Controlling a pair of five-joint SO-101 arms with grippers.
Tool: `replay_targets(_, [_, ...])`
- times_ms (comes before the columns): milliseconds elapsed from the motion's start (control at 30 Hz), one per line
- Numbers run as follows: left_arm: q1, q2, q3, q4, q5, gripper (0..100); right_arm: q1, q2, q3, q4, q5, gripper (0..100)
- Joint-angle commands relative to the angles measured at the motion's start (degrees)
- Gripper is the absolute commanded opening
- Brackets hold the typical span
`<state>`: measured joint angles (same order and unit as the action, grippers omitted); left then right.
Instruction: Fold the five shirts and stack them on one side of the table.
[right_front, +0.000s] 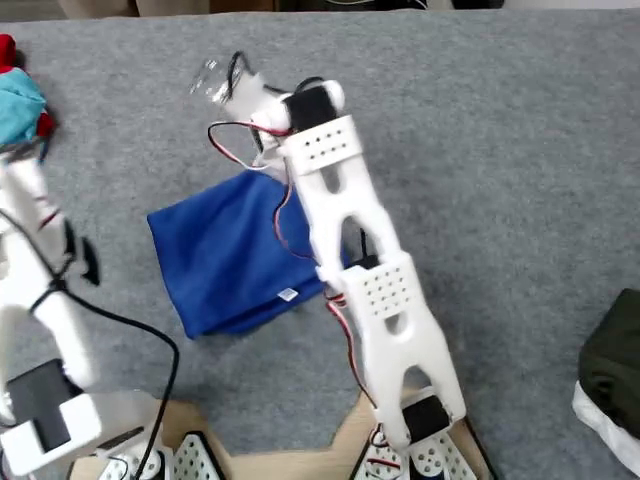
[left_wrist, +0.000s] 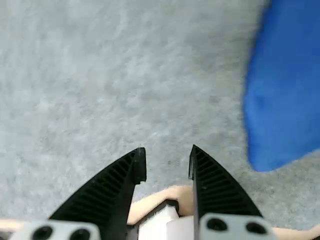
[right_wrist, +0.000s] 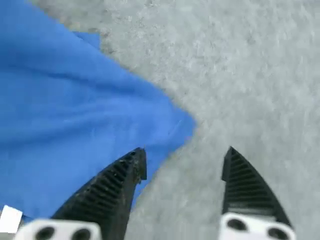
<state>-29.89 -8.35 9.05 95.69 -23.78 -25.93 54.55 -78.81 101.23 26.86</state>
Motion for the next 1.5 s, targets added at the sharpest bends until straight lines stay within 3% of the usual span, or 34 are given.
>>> replay_targets(0, [9.9,-1.9,-4.2,-3.0,-0.4,16,8.1,-7.7,4.5,1.2,-9.7,23.5])
replay_targets(200, [19.7,5.1,-4.1,-14.3,0.0,15,18.3,-16.7,29.2,1.2,-16.4,23.5])
replay_targets(333, [22.7,12.6,-4.5,-20.0,0.0,15,20.3,-21.7,43.5,-0.3,-16.1,22.8])
replay_targets(433, [23.8,16.9,-4.6,-22.8,0.0,15,20.2,-23.6,50.8,-4.9,-16.1,14.5])
replay_targets(567, [23.7,20.7,-5.4,-27.2,0.0,15,19.7,-24.4,55.7,-10.2,-16.1,0.3])
replay_targets(800, [20.2,29.3,-12.5,-30.8,-0.2,15,20.0,-24.3,56.1,-10.9,-13.3,1.2])
replay_targets(967, [17.3,34.9,-20.3,-27.0,-0.2,14,19.8,-24.5,56.0,-10.9,-12.7,1.2])
replay_targets(1167, [15.3,40.2,-30.6,-19.3,-0.4,5,19.7,-24.5,56.0,-10.9,-12.0,1.2])
replay_targets(1467, [15.9,40.8,-48.5,-1.5,-0.1,7,19.2,-28.4,56.0,-9.1,-8.0,1.2])
